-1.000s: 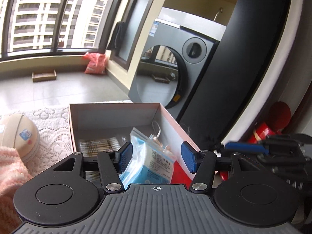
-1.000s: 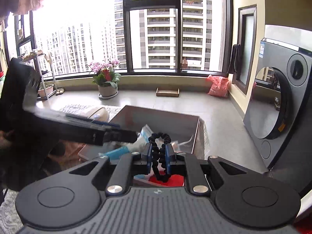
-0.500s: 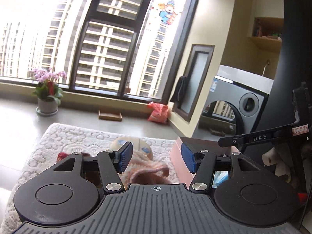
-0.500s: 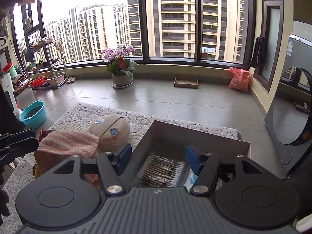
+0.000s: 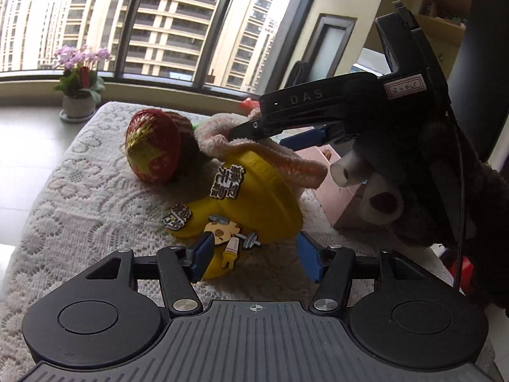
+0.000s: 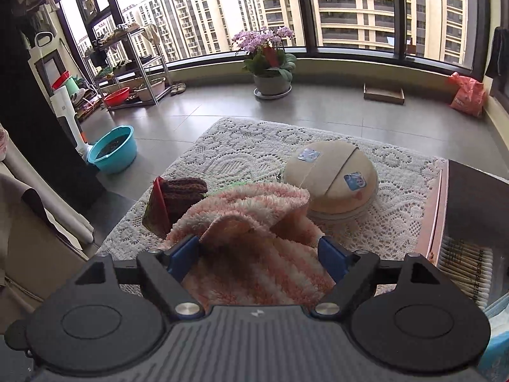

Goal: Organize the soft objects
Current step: 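Grasp the pink striped towel with the right tool, then carry the striped towel toward the pink box with the right tool while the left approaches the yellow toy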

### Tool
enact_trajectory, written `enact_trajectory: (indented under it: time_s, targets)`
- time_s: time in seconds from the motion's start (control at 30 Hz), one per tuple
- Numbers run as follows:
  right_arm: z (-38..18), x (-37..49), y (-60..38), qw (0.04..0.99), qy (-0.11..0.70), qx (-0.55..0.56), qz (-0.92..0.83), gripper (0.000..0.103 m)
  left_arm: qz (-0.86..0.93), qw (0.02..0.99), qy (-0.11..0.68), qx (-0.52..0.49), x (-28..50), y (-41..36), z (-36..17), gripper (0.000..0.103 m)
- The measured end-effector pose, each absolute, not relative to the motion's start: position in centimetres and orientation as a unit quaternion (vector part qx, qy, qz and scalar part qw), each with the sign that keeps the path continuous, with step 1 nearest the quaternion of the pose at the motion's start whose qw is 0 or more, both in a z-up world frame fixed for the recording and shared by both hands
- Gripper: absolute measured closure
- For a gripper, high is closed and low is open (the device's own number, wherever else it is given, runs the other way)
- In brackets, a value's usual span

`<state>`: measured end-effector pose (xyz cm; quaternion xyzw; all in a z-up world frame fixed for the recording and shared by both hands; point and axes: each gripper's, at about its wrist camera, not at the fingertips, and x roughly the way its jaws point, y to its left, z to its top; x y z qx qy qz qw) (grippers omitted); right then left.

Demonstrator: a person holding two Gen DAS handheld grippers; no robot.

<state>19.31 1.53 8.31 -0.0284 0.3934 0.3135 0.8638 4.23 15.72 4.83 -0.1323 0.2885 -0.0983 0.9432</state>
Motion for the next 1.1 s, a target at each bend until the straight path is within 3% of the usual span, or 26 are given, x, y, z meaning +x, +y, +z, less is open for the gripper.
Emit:
enact_trajectory:
  time_s: [0.07, 0.13, 0.17, 0.2, 0.27, 0.7, 1.1]
  targets:
    - [7.9, 19.0, 0.8, 0.859, 0.400, -0.007, 0.320, 0.022, -0.101, 0.941, 0.292, -0.135, 3.6, 15.7, 4.6, 0.041]
    - [7.8, 18.3, 0.1, 0.848, 0.405, 0.000, 0.342, 0.042, -0.109, 0.939, 0.292, -0.148, 2.3, 15.9, 4.2, 0.041]
    - [7.8, 17.4, -0.2, 0.840, 0.409, -0.001, 0.357, 0.066, -0.111, 0.938, 0.292, -0.152, 1.8, 16.1, 4.1, 0.041]
    - [8.1, 16.8, -0.7, 0.836, 0.411, -0.003, 0.363, 0.080, -0.111, 0.937, 0.292, -0.154, 1.5, 16.2, 4.0, 0.041]
    - [8.4, 15.4, -1.4, 0.831, 0.416, -0.009, 0.368, 0.093, -0.110, 0.937, 0.292, -0.159, 0.9, 16.3, 4.0, 0.041]
    - [6.9, 3.4, -13.2, 0.854, 0.408, -0.012, 0.323, 0.096, -0.111, 0.945, 0.266, -0.154, -0.6, 15.5, 6.1, 0.041]
    - [3.9, -1.6, -22.4, 0.890, 0.392, 0.021, 0.233, 0.092, -0.078, 0.956, 0.253, -0.127, 1.8, 12.7, 7.1, 0.041]
